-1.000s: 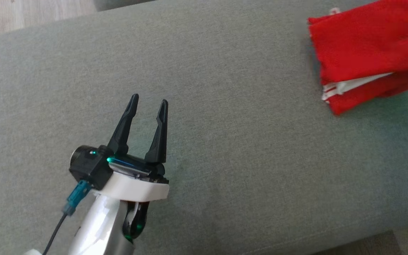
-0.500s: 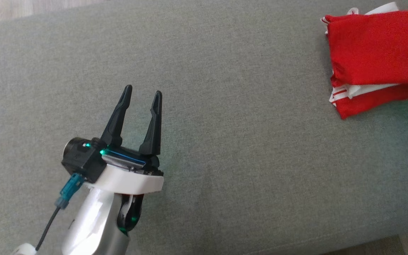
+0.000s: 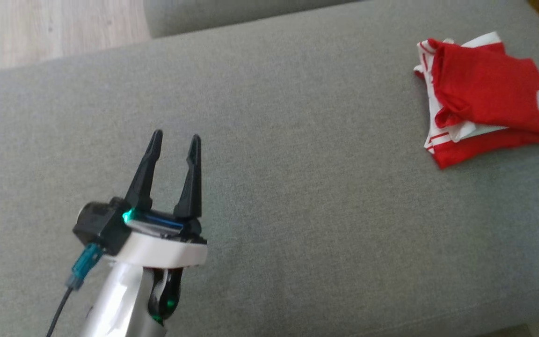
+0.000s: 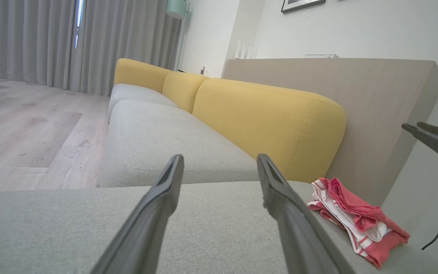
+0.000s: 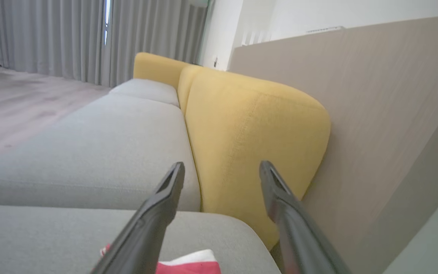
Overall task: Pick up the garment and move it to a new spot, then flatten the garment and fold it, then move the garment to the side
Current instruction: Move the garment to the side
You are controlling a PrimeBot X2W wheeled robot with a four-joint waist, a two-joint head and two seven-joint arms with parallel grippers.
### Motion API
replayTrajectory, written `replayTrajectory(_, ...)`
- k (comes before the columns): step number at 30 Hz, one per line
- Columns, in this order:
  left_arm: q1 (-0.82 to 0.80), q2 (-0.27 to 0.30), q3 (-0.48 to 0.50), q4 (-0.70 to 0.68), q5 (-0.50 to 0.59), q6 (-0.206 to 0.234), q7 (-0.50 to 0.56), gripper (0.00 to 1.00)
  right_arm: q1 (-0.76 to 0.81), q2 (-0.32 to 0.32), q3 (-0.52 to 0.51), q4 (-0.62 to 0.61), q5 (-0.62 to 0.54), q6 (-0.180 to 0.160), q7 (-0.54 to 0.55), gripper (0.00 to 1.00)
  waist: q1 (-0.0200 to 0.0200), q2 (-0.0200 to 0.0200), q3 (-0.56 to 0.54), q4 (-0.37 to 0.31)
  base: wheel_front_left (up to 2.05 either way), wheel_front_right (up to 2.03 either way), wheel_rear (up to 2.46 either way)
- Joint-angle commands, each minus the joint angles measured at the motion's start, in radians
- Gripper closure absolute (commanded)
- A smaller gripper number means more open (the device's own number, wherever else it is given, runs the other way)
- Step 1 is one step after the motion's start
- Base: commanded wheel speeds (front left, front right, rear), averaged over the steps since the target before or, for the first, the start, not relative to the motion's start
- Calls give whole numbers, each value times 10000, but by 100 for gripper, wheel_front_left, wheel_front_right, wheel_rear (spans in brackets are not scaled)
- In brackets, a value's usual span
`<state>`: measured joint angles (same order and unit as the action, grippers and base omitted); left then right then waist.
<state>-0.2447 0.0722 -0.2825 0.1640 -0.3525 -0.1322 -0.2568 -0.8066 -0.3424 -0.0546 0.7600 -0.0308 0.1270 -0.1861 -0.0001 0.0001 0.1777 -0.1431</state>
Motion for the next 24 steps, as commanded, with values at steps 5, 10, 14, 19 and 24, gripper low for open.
replayTrajectory(5,98,-25,672,-319,9,15,-49,0,544,525,93,-1258,222,37,-27,0,1,-1,-477,122,0,0,0)
replayTrajectory(10,436,-83,918,-310,48,15,-49,0,1527,1216,388,-2307,790,37,-14,0,1,-1,-819,339,0,0,0)
replayTrajectory(14,740,-119,1068,-244,76,15,-49,0,2395,1859,488,-2954,1230,37,-42,0,1,-1,-1075,551,0,0,0)
replayTrajectory(19,1125,-157,1227,13,-25,15,-49,0,3782,2643,706,-3514,1849,37,-246,0,1,-1,-1334,764,0,0,0)
replayTrajectory(24,1467,-189,1430,403,-117,15,-49,0,5252,2904,1024,-3701,2464,37,-602,0,1,-1,-1501,882,0,0,0)
